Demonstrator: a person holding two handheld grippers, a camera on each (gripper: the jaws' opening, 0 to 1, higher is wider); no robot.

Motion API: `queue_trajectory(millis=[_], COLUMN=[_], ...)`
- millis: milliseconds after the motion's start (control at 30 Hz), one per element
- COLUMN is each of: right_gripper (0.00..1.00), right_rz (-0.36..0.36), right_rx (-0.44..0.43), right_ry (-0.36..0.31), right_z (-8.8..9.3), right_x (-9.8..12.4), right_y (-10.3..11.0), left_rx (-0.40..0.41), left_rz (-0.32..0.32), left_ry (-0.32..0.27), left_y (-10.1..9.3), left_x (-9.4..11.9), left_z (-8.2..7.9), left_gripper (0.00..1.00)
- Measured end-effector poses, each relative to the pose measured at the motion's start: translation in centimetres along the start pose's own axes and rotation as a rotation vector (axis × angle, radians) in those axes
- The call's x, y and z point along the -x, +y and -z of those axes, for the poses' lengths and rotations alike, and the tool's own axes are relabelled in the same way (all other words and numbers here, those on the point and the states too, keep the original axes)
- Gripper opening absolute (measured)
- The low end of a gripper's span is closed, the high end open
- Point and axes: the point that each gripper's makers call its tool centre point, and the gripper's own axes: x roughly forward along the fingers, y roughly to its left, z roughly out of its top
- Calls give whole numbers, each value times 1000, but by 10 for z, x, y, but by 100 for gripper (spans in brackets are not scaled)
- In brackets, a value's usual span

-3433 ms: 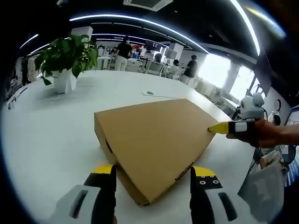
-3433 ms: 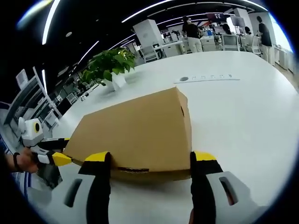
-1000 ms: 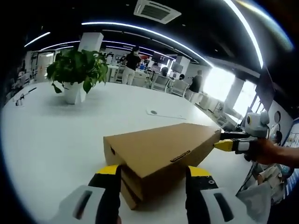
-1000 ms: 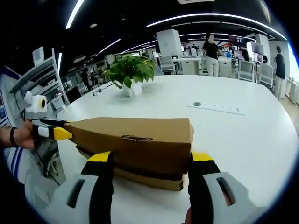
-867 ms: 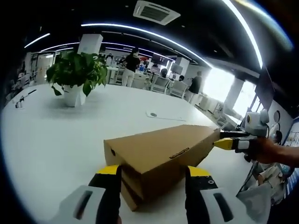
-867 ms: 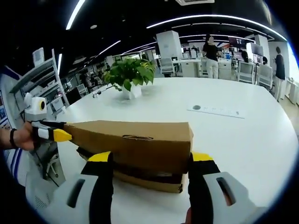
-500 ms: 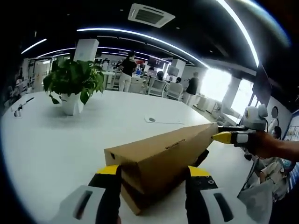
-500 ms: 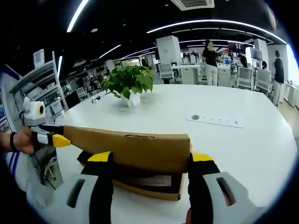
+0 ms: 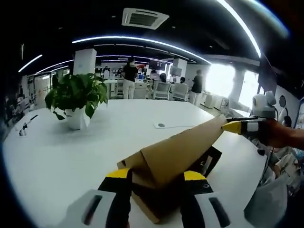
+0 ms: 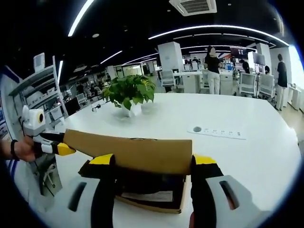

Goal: Operate the shoe box by opening the lid, removing the specified soft item, and placing it in the target area until the item is outside and the box remains undamaged.

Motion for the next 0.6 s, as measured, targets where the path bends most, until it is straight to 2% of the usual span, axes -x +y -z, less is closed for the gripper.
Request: queue_trajectory(millis=[33,433,533,600], right_gripper=[60,59,59,59], right_rz=[0,13,15,17], right_rx=[1,-2,6,9], right_ry=[2,-3,4,6], right_z=[0,-15,-18,-19], right_x=[0,-5,-8,-9], right_y=[0,-3,-3,-4], left_rx=[-37,-71,-157,-155], left_rz=[-12,-74,-131,-139], left_ry=[12,-7,5,3], left_y=[2,14,23,22], left_x=[-1,-3,-6,-7], left_z=[1,-8,-10,-11], left_gripper=[37,24,16,15])
